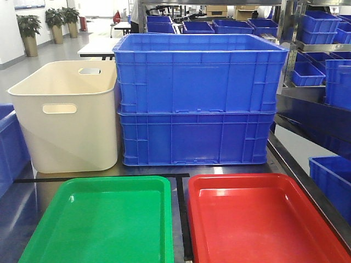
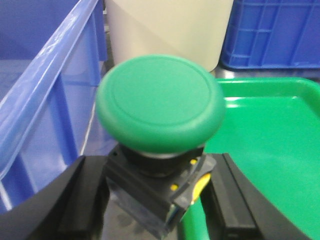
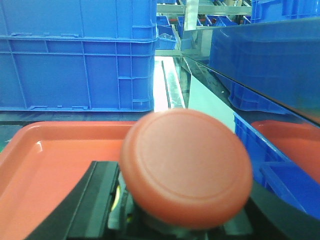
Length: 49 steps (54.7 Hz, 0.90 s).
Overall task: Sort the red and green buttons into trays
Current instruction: 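Lower the green button over the green tray and red over red tray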
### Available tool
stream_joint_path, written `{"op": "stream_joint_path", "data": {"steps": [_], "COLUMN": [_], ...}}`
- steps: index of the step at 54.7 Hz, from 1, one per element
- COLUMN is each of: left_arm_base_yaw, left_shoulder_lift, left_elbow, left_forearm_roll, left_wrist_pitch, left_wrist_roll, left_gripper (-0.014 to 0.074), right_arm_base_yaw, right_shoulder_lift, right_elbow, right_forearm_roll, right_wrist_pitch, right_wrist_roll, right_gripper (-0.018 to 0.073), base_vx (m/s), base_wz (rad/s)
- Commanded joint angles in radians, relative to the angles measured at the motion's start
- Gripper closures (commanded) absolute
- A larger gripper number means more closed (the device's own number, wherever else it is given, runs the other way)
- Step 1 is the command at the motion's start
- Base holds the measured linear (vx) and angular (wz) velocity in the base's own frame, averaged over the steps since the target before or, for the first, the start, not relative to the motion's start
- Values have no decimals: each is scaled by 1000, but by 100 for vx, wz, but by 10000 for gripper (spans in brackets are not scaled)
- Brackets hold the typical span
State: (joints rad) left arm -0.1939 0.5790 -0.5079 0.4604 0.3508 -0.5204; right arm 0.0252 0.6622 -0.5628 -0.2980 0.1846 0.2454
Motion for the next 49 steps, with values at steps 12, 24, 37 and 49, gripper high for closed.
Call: {"op": "stream_joint_path", "data": {"steps": [12, 24, 37, 49], "left_arm_base_yaw": [-10, -73, -125, -143], "left_shoulder_lift": [149, 399, 687, 878], "left_elbow": [-36, -37, -37, -37], "left_forearm_roll": [-52, 16, 16, 16], "left_wrist_pitch": [-363, -703, -894, -1016], "left_wrist_roll": [-3, -6, -6, -5], "left_gripper": [598, 598, 598, 589], "right_arm_base_yaw": [139, 306, 312, 312], "right_shoulder_lift": [141, 357, 596, 754], "right_elbow": [-36, -53, -113, -130], "right_forearm_roll": [-11, -95, -91, -80], "right_wrist_pitch": [-292, -472, -602, -760], "right_wrist_roll": [-35, -87, -107, -108], "right_gripper": [565, 565, 565, 562], "base_vx": [0, 0, 0, 0], "base_wz": [0, 0, 0, 0]}}
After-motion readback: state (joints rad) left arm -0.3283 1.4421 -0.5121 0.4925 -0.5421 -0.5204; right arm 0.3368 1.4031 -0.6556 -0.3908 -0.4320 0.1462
